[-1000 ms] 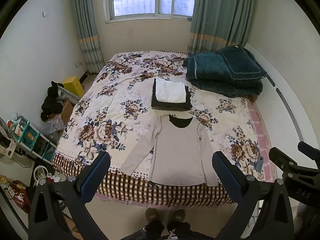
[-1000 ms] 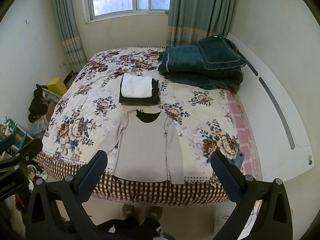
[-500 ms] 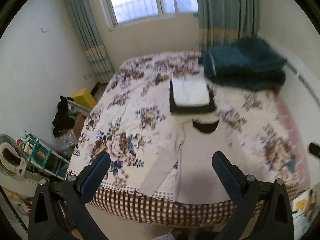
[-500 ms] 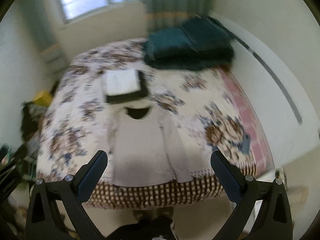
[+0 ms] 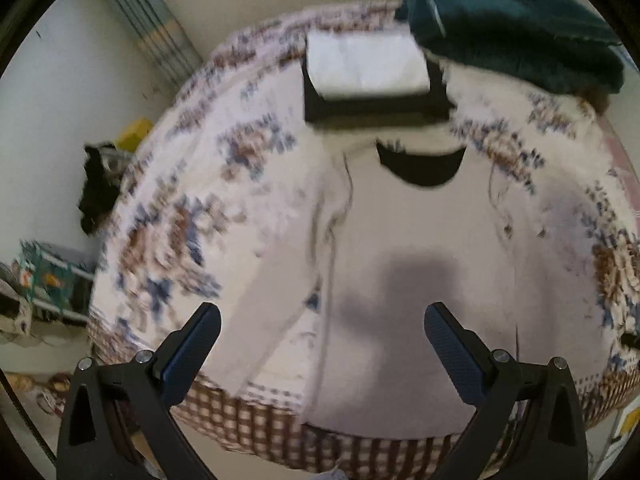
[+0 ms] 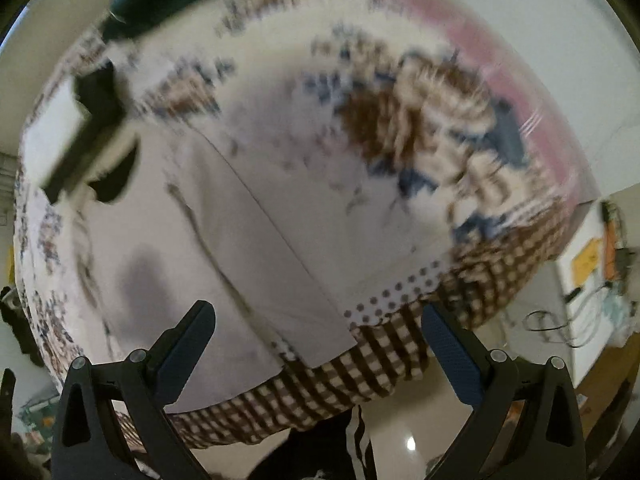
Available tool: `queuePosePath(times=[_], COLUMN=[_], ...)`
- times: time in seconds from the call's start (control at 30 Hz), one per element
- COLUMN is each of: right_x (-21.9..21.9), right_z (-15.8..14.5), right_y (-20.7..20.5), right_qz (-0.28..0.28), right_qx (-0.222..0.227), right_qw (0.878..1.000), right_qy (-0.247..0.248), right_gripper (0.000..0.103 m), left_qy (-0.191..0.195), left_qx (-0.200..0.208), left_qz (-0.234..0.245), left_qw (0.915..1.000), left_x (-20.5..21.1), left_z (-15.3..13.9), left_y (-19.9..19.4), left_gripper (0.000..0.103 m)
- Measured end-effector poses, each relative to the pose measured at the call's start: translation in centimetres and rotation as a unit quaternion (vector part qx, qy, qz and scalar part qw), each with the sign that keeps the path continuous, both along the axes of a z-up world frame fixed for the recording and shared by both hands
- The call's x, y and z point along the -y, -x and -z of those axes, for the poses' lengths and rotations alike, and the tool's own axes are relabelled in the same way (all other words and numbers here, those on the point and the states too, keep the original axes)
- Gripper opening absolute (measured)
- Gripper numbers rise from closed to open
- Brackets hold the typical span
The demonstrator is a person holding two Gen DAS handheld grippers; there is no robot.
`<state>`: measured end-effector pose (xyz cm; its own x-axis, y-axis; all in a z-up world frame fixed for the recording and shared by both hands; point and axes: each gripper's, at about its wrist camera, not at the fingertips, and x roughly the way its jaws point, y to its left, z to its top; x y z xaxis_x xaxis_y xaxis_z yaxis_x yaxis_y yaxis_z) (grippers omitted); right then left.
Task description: Fold small clothes
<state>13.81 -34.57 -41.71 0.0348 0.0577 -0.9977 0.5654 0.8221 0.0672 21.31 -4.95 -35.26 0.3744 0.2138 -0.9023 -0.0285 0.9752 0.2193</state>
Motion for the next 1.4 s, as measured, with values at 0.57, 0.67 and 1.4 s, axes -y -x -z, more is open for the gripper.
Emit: queuePosePath(times=[0.57, 0.67, 1.4], right_x=[-1.9, -0.1, 18.4], right_z=[18.3, 14.9, 16.1], right_y=[5.7, 6.3, 16.2], right_qz=[-0.007, -0.012, 0.319], right_qx=[-0.110, -0.086, 0.055], right_qw=[0.981, 0.987, 0.920], right_qy=[-0.158, -0.134, -0.222], right_gripper=[0.008, 0.007, 0.061], left_qy=[-0.046, -0.039, -0.021], left_qx=[-0.134, -0.131, -0.147], left_qz=[0.043, 0.051, 0.061], left_qw=[0.9890, 0.9892, 0.9870], left_x=[2.4, 2.6, 3.6], left_z=[19.7, 19.4, 20.4], left_y=[1.0, 0.8, -0.5], left_gripper=[0.103, 0.103, 0.103])
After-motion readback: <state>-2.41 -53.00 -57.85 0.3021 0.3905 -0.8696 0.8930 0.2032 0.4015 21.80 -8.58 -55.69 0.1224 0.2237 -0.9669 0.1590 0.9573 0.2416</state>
